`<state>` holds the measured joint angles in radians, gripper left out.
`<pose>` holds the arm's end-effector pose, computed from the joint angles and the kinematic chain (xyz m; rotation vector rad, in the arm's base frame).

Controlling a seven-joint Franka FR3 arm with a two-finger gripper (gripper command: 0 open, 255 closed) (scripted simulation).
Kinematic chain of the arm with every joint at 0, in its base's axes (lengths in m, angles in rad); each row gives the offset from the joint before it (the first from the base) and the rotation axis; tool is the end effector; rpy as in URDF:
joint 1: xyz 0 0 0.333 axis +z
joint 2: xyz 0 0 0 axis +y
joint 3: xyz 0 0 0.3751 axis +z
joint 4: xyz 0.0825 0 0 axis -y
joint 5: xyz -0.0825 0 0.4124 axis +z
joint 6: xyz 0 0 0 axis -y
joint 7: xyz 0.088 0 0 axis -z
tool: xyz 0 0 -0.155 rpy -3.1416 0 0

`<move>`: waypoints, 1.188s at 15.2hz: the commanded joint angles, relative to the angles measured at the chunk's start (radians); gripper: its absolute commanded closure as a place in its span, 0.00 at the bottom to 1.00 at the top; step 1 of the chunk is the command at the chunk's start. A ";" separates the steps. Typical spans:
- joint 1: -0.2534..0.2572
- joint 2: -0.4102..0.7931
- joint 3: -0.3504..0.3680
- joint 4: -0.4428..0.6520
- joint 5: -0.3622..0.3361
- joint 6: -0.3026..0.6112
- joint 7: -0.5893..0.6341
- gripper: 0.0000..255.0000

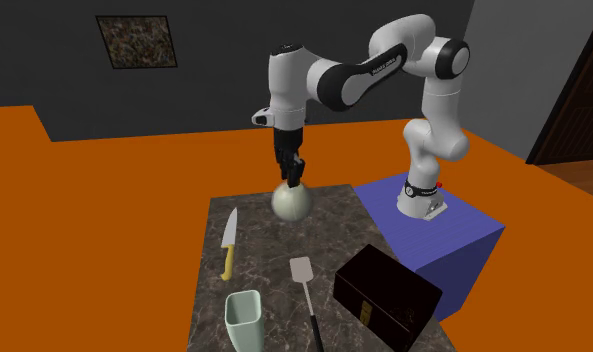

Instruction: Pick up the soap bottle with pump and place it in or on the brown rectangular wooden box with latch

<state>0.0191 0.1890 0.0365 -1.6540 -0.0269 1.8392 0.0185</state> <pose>0.6576 0.0316 0.4993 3.1216 0.0681 -0.0046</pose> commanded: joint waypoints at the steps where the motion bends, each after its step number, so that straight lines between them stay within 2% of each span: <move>1: 0.000 -0.007 0.000 0.019 0.000 -0.026 -0.001 1.00; 11: 0.001 -0.002 0.000 0.153 0.001 -0.155 -0.003 1.00; 18: 0.088 -0.055 0.063 0.126 -0.005 -0.184 0.147 1.00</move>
<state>0.0943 0.1407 0.0902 -1.5283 -0.0308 1.6624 0.1415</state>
